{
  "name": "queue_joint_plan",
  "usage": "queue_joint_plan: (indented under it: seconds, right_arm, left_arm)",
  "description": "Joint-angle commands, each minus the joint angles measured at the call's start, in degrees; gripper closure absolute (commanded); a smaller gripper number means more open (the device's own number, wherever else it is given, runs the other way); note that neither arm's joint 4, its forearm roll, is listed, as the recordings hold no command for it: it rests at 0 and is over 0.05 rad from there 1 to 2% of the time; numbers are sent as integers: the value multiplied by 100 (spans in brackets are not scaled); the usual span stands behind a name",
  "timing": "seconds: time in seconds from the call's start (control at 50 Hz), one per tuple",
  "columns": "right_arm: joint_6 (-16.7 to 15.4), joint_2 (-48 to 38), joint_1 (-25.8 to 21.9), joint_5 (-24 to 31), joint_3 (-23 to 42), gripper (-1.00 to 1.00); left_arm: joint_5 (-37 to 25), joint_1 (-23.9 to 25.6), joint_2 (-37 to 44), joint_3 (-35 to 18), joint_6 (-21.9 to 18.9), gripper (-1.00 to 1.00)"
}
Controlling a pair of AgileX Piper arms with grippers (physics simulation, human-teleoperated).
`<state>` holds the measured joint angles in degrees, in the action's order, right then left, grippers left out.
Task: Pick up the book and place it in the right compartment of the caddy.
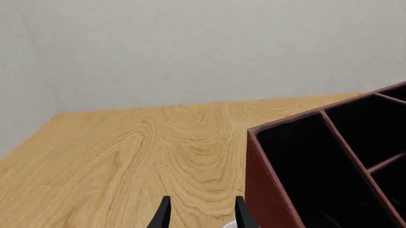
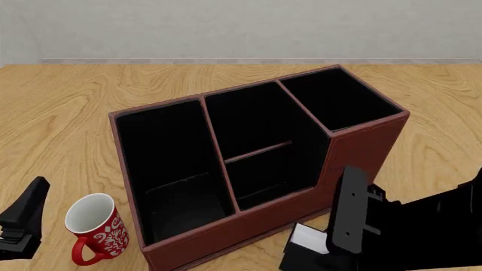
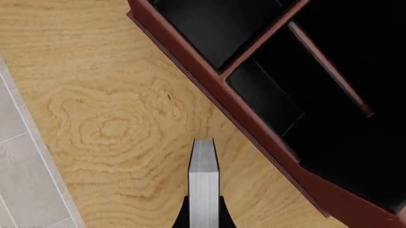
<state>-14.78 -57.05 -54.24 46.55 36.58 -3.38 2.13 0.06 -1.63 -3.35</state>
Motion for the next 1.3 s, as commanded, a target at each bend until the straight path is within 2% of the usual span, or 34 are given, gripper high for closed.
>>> queue_joint_plan:
  seconds: [0.02,0.12,0.36,0.56,0.64,0.66,0.9,1.0,1.06,1.12,1.26,1.3]
  right_arm:
    - [-174,397,250,440,194,100]
    - [-406,637,450,754,366,100]
    - [-375,979,361,1521,931,100]
    - [-586,1227,483,1964,1274,100]
    - [-543,1316,434,2262,1539,100]
    - [-386,1244,272,2277,1736,100]
    - [-460,1396,507,2334,2032,100]
    - [-364,1360,413,2335,2290,100]
    - [-47,1187,74,2335,2689,100]
    - [-193,1278,301,2335,2677,100]
    - [-189,1260,328,2335,2902,100]
    - [-230,1302,461,2335,2975,100]
  left_arm:
    - [-31,0,-3,-100,15,-100]
    - [-59,-11,-4,-170,41,-100]
    - [-17,-6,-4,-150,85,-100]
    - [0,8,-4,-125,89,-100]
    - [13,21,-4,-117,49,-100]
    - [6,9,-4,-131,77,-100]
    - [-46,6,-5,-205,95,-100]
    - [-49,7,-5,-217,100,-100]
    - [-63,6,-5,-245,111,-100]
    - [-78,-5,-5,-266,109,-100]
    - [-121,-25,-5,-329,114,-100]
    - [-119,-30,-5,-329,100,-100]
